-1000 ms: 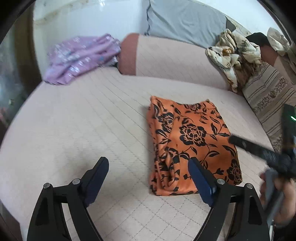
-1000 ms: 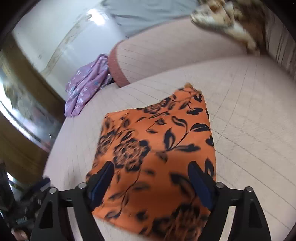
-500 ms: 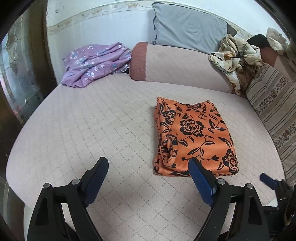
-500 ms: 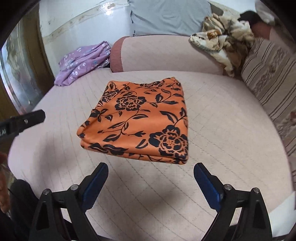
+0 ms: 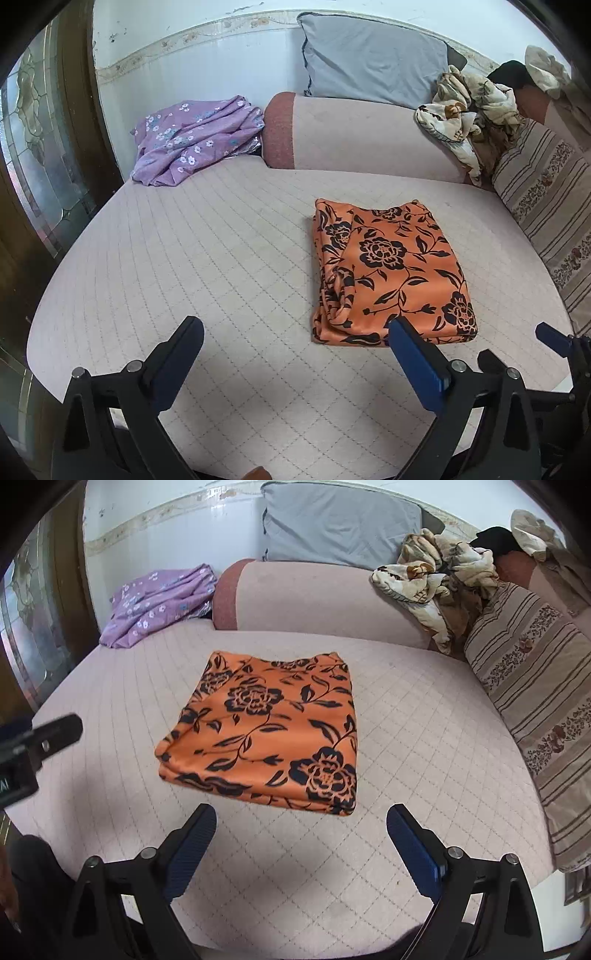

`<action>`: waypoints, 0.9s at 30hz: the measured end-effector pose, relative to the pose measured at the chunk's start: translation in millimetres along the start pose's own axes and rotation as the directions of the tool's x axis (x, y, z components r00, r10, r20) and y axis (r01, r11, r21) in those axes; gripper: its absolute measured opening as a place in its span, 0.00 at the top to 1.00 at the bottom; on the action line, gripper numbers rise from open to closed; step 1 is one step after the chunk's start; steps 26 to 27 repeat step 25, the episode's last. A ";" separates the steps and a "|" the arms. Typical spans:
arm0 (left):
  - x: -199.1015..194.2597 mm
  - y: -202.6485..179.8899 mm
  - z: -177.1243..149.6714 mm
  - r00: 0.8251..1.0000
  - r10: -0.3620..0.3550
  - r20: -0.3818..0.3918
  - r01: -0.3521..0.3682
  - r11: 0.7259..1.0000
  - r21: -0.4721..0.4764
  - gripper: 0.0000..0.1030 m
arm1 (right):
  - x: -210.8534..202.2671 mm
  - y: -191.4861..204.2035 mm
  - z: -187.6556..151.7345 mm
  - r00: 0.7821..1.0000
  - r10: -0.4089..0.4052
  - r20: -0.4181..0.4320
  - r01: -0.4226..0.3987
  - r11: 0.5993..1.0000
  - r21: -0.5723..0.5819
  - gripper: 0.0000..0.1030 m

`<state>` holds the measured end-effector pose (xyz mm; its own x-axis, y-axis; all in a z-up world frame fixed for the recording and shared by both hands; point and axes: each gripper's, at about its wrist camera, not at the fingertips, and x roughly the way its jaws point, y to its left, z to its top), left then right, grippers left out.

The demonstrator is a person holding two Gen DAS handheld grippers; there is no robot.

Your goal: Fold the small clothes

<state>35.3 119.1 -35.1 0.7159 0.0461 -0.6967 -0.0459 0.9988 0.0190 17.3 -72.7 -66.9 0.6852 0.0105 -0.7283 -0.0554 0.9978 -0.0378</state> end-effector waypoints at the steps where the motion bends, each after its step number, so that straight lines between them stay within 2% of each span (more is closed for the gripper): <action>1: 2.2 -2.0 0.5 1.000 0.005 -0.003 -0.005 1.000 0.000 0.03 | 0.4 -2.1 1.8 1.000 -0.004 -0.001 0.004 1.000 0.002 0.07; 6: 10.6 -15.5 0.6 1.000 0.005 -0.008 -0.004 0.998 0.055 0.03 | 3.1 -12.0 6.9 1.000 0.008 0.002 -0.008 1.000 0.023 0.07; 27: 30.7 -25.1 18.4 1.000 -0.025 -0.004 0.026 0.999 0.042 0.03 | 20.2 -16.7 30.6 1.000 0.006 0.016 -0.006 1.000 -0.008 0.07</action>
